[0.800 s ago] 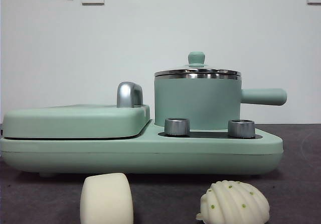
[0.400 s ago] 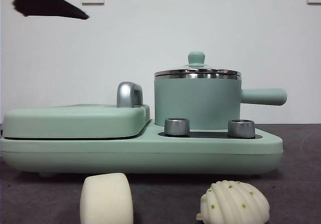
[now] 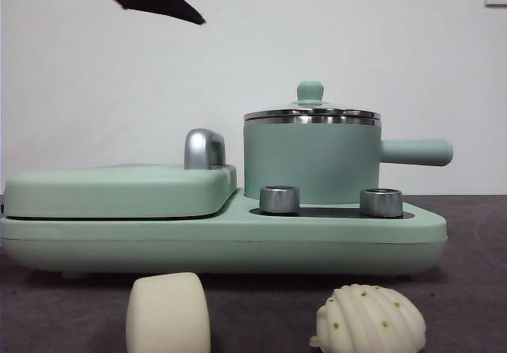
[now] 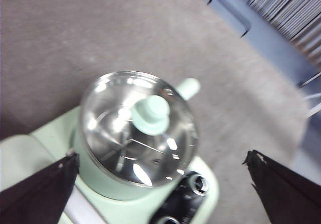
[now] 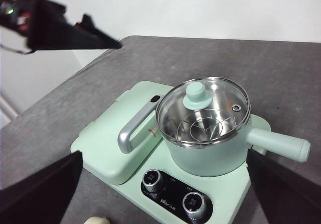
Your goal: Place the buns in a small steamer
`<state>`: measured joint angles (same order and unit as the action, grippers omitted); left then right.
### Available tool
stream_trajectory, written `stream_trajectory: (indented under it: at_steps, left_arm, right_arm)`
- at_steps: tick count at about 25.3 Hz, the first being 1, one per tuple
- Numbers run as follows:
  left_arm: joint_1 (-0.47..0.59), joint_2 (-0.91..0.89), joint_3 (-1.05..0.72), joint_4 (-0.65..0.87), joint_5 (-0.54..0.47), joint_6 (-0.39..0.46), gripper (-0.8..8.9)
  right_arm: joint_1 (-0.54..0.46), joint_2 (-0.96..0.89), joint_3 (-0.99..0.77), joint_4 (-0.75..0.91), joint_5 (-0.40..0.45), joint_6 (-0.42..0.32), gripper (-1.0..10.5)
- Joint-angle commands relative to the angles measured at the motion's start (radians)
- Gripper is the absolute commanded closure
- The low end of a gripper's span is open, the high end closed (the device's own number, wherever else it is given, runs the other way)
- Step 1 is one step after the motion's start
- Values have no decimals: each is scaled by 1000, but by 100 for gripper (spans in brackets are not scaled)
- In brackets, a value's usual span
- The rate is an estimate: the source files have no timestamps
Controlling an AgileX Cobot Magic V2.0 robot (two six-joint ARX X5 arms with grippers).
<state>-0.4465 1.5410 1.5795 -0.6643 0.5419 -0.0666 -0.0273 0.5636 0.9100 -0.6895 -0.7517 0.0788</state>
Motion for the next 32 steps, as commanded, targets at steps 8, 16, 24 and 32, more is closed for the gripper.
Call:
stream_trajectory:
  at_steps: [8, 16, 24, 32]
  left_arm:
    - [-145, 287, 364, -198, -257, 109, 328]
    - [-243, 457, 521, -241, -331, 172, 389]
    - [-253, 539, 521, -231, -359, 186, 536]
    - [-267, 539, 521, -240, -359, 227, 794]
  right_arm:
    - [1, 4, 14, 8, -1, 26, 426]
    - [1, 4, 14, 8, -7, 41, 426]
    - [1, 3, 14, 8, -7, 44, 426]
    - [1, 3, 14, 7, -7, 53, 426]
